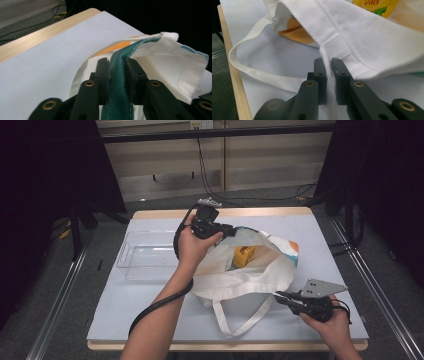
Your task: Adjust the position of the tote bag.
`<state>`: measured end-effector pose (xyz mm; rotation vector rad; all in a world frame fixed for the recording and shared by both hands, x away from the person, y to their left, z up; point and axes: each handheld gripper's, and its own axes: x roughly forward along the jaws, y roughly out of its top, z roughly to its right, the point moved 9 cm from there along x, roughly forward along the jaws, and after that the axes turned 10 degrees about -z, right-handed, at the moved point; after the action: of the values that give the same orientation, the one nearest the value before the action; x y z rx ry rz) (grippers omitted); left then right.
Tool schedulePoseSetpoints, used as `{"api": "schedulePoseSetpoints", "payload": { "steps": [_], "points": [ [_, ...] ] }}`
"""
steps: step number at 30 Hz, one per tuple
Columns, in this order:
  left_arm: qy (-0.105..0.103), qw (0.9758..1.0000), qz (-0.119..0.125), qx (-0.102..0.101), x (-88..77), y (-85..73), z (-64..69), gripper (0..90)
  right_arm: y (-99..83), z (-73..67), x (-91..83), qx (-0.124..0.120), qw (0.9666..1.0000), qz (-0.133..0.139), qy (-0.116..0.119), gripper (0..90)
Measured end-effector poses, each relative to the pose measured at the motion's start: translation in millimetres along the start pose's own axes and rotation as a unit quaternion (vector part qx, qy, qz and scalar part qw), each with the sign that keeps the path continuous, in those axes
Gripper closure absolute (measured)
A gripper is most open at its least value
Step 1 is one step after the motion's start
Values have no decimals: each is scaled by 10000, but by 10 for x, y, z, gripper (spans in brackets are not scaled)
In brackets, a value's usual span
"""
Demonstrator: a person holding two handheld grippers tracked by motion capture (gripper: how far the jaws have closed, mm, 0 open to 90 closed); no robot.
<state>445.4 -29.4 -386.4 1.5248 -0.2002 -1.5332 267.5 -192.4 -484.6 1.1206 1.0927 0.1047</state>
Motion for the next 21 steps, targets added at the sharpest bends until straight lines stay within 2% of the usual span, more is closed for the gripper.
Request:
{"api": "schedulePoseSetpoints", "payload": {
  "steps": [1, 2, 4, 8, 11, 13, 17, 19, 21],
  "points": [
    [32, 10000, -6, 69, 10, -1, 14, 629, 8, -2, 3, -3, 10000, 9, 9, 830],
    [-28, 9999, -31, 106, 24, -8, 36, 569, 16, -1, 6, 3, 10000, 31, 9, 831],
    [-62, 9998, -125, 130, 59, -30, 67, 501, 23, 12, 12, 31, 10000, 53, -14, 831],
    [14, 9992, -310, 257, 121, -44, 107, 342, 28, 17, 11, 64, 10000, 74, -11, 830],
    [25, 9979, -513, 406, 176, -58, 157, 300, 29, 28, 18, 64, 9999, 69, -57, 831],
    [120, 9951, -768, 617, 225, -94, 173, 293, 37, 21, 25, 62, 9999, 85, -22, 830],
    [58, 9945, -895, 545, 386, -127, 188, 252, 48, 7, 52, 9, 10000, 66, -9, 830],
    [82, 9928, -1036, 594, 441, -141, 172, 281, 38, 9, 62, 12, 10000, 58, -4, 830],
    [23, 9931, -1046, 531, 484, -139, 171, 319, 30, 12, 62, 10, 10000, 56, 2, 830]
  ]
}}
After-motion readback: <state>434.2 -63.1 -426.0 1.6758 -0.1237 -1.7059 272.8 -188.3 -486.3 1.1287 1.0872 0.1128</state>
